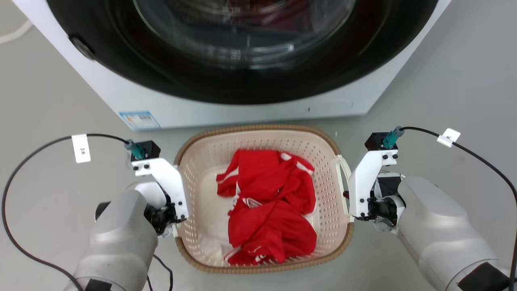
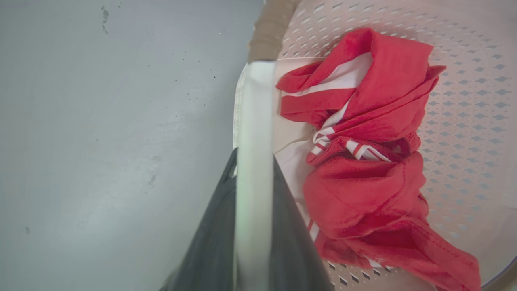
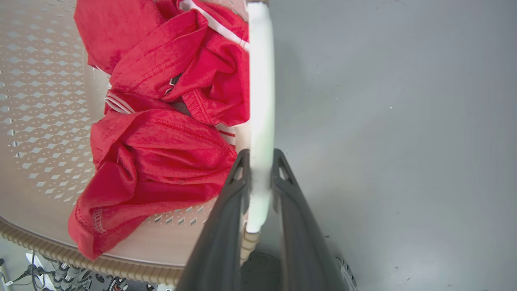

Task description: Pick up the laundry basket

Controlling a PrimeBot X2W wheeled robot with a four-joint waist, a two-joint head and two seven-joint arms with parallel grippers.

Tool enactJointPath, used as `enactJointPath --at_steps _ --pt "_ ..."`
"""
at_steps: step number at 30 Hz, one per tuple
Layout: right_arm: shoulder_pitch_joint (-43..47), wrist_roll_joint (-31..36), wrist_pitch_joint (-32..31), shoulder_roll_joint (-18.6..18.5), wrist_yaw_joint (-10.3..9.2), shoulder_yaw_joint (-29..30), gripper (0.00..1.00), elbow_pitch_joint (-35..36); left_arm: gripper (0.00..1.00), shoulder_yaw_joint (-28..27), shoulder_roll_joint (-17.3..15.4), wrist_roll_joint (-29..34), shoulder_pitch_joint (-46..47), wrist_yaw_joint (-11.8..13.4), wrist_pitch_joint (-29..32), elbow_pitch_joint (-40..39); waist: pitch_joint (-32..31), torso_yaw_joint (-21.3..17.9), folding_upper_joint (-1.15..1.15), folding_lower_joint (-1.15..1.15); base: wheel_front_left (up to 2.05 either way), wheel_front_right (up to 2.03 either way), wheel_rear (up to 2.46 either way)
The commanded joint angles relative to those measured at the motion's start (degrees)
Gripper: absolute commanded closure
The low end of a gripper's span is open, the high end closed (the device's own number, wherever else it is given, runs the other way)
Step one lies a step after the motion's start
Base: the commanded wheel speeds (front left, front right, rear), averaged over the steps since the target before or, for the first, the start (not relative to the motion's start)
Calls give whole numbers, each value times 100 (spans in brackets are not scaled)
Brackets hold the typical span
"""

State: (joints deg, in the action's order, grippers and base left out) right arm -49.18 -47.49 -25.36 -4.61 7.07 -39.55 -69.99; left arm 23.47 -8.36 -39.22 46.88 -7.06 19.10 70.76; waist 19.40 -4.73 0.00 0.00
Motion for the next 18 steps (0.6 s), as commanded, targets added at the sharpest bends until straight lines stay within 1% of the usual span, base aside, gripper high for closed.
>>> enactJointPath --at_steps 1,9,18 --pt "86 -61 -59 143 76 -30 100 53 100 16 153 -77 -40 -72 30 -100 -326 13 0 0 0 0 0" --pt "131 -252 -586 140 77 -123 100 14 100 256 148 -402 -233 -74 661 -175 -1054 50 0 0 0 0 0" --pt "186 -379 -1107 139 77 -191 100 -99 100 460 136 -704 -473 -77 1087 -232 -1667 115 0 0 0 0 0"
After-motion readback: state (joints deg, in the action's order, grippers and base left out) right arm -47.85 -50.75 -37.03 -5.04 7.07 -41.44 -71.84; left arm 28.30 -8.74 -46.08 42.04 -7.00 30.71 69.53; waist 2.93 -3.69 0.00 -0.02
